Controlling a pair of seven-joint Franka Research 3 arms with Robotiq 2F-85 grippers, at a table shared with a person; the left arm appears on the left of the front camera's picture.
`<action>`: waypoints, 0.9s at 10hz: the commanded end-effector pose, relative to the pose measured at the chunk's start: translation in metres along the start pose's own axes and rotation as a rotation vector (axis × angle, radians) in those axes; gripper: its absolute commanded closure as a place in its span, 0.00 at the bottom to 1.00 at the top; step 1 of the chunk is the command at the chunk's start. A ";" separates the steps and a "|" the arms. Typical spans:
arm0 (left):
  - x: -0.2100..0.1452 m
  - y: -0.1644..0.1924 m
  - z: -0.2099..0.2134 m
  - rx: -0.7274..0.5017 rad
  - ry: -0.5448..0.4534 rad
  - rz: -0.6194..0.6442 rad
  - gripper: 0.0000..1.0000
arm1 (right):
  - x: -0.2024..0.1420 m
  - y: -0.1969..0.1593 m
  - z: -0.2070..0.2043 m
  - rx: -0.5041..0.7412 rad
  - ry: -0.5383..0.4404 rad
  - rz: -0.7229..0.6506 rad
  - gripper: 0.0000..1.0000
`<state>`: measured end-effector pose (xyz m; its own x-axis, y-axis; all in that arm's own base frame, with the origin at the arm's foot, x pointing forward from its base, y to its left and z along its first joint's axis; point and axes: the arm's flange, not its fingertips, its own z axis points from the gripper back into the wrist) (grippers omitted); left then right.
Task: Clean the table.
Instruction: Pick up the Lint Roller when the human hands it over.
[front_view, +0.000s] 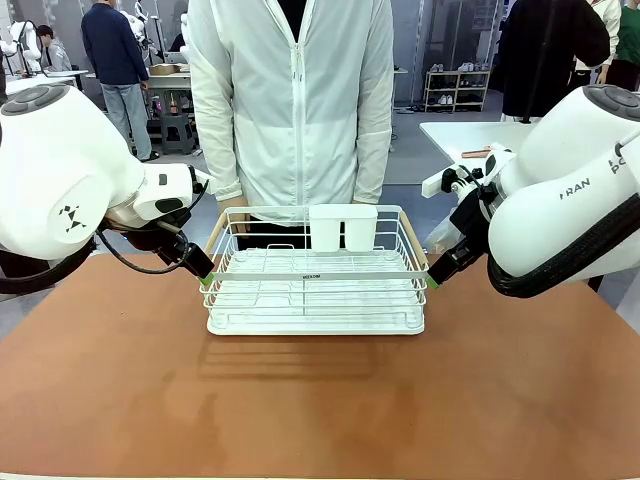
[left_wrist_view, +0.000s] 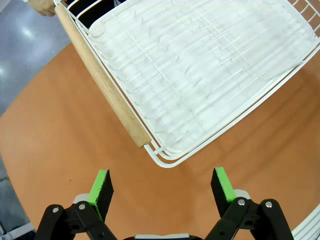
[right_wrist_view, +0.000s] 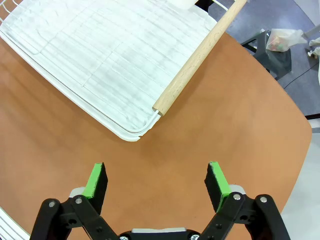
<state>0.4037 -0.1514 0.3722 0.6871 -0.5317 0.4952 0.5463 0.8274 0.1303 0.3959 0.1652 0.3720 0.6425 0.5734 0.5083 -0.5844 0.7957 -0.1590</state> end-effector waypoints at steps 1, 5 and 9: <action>0.000 0.000 0.000 0.000 0.000 0.000 0.00 | 0.000 0.001 0.000 0.001 0.000 0.000 0.00; 0.041 0.045 0.074 -0.292 -0.005 0.254 0.00 | 0.028 -0.057 0.076 0.303 -0.012 -0.209 0.00; -0.005 0.176 0.151 -0.784 -0.099 0.591 0.00 | 0.003 -0.166 0.137 0.753 -0.069 -0.614 0.00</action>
<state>0.4091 -0.0156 0.5342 0.8815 -0.0973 0.4620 0.4203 0.6076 -0.6739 0.4064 0.0334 0.5283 0.8616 0.1752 0.4764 -0.4766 0.6021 0.6405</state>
